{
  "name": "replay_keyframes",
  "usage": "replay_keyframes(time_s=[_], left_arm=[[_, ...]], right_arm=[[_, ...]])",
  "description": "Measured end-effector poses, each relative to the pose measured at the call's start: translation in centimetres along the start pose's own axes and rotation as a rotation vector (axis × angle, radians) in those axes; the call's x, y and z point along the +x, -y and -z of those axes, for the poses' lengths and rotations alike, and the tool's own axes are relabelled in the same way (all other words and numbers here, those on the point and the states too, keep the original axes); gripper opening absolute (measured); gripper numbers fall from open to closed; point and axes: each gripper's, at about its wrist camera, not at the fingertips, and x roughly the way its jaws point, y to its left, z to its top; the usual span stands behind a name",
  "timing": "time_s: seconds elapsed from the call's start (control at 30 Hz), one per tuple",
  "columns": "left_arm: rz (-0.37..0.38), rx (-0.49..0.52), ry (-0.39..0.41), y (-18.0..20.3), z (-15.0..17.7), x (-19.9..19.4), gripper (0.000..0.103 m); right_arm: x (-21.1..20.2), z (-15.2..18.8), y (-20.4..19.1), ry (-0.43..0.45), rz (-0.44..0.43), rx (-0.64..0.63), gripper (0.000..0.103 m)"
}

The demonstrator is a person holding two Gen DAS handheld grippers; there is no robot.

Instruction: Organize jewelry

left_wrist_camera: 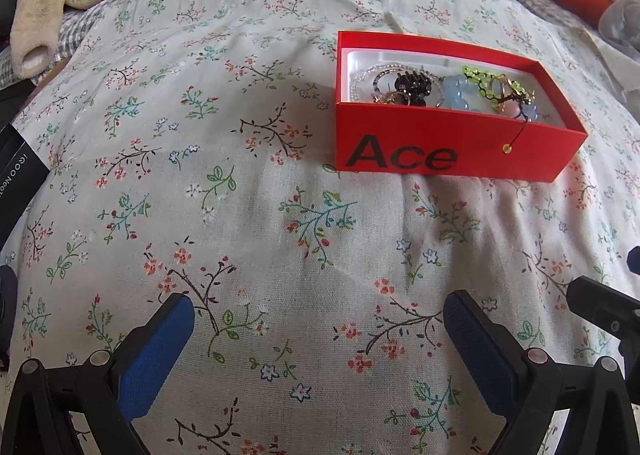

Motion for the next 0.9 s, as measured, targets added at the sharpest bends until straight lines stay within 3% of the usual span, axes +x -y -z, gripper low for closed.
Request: replay_keyframes(time_s=[0.9], left_arm=[[-0.043, -0.010, -0.018, -0.08, 0.23, 0.84, 0.102]], right_arm=[[0.68, 0.03, -0.61, -0.008, 0.018, 0.006, 0.090]])
